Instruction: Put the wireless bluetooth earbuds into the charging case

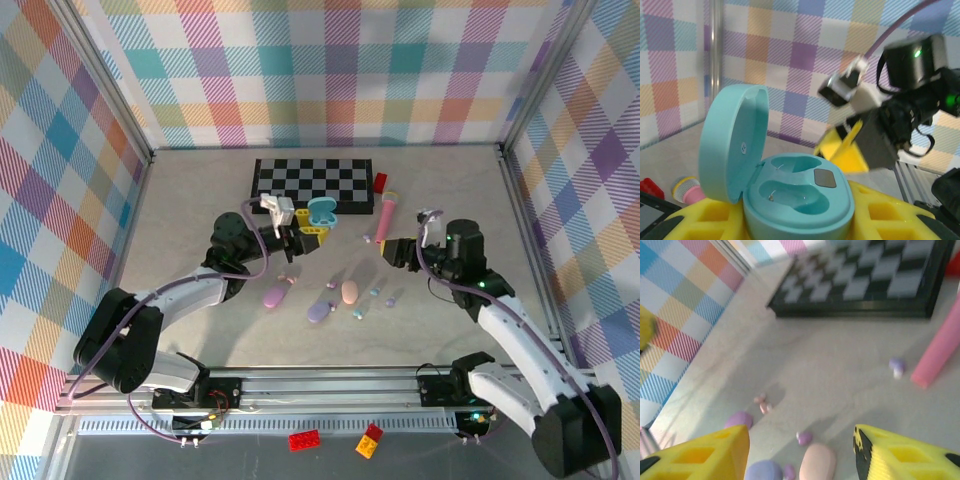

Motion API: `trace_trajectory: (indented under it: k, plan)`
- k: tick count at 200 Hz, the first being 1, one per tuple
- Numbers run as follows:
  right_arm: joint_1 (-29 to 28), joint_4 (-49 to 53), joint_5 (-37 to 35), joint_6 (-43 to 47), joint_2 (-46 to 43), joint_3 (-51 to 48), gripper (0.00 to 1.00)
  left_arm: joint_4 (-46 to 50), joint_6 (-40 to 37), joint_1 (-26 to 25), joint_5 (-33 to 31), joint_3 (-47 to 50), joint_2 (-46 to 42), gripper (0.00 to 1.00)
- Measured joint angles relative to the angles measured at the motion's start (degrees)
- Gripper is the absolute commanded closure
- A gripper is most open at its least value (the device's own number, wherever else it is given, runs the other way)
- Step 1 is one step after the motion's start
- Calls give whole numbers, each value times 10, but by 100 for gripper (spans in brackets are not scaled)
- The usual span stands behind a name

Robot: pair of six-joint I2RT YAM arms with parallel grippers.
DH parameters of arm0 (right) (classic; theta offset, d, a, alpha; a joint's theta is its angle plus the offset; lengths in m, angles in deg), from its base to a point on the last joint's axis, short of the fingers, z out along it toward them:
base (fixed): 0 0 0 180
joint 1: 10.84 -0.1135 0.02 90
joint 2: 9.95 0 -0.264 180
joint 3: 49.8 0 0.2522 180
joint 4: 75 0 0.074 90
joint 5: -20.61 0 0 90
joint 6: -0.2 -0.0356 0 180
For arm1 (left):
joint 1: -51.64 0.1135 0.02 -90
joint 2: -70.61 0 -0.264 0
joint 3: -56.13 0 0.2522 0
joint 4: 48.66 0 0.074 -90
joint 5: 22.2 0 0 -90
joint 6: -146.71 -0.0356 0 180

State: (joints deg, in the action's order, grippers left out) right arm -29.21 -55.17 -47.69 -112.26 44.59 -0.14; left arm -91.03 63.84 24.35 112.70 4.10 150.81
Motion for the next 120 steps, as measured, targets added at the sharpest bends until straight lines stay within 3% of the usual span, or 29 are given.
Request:
trace_trajectory:
  k: [28,71,120]
  plan:
    - [-17,18,36,-39,78,-21,46,-9,10,15,0,0,1,64]
    - [-98,31,50,-52,174,-31,47,6,6,21,0,0,-9,64]
    - [-145,24,49,-52,231,-32,51,20,1,23,0,0,-21,64]
